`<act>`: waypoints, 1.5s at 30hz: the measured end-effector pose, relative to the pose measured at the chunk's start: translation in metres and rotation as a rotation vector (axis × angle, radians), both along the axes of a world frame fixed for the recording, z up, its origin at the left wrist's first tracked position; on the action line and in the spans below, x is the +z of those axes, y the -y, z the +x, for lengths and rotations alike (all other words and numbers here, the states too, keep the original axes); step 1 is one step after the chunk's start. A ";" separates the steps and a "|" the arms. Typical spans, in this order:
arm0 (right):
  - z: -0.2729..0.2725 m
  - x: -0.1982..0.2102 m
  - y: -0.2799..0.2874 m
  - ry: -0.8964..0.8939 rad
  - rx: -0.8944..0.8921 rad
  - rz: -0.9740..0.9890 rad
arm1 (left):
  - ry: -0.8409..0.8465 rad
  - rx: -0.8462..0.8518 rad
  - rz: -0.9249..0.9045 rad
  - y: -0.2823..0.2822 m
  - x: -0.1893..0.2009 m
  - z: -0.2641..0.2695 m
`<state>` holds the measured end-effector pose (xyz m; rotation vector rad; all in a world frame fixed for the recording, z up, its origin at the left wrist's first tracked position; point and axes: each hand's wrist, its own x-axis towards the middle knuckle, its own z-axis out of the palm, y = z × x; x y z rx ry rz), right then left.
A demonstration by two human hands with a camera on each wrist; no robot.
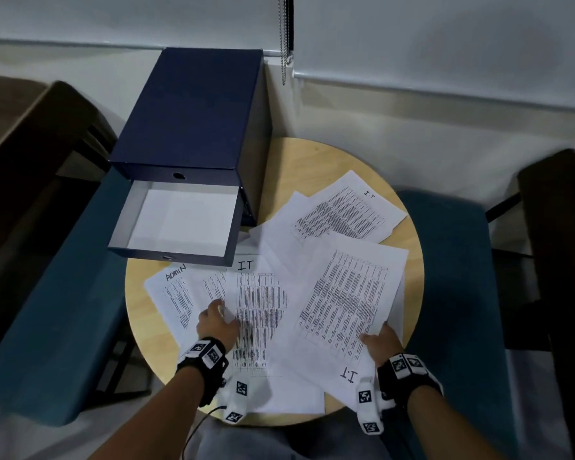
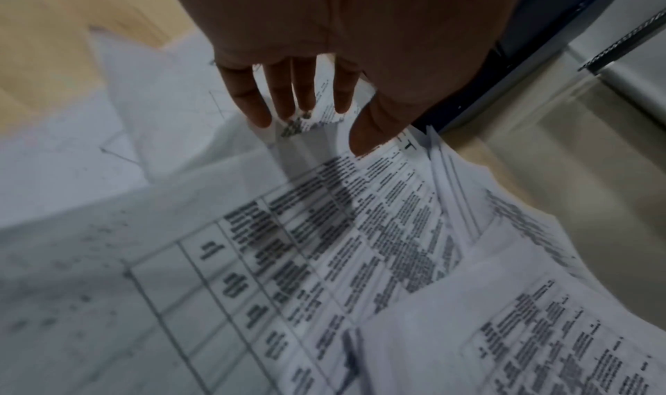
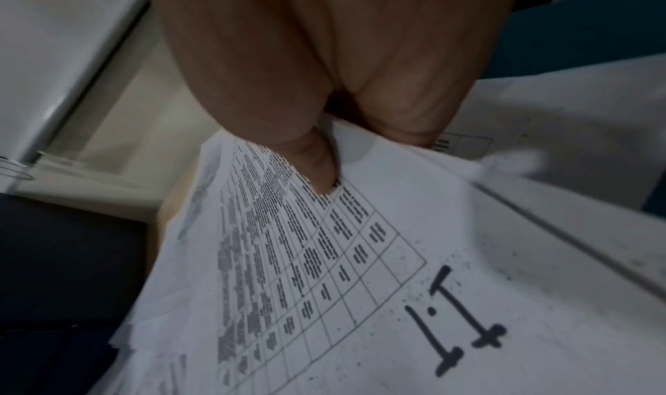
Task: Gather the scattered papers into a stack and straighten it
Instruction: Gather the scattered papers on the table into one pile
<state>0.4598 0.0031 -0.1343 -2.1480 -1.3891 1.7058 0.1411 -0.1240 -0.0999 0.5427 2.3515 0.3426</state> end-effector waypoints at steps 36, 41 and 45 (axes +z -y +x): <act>-0.014 0.027 -0.004 0.085 0.145 -0.055 | -0.560 -0.344 0.538 -0.029 0.196 0.023; -0.016 0.027 -0.006 0.080 0.015 -0.111 | -0.445 -0.286 0.757 -0.059 0.201 0.027; -0.013 0.023 -0.006 0.112 -0.029 -0.117 | -0.277 -0.223 0.801 -0.077 0.186 0.037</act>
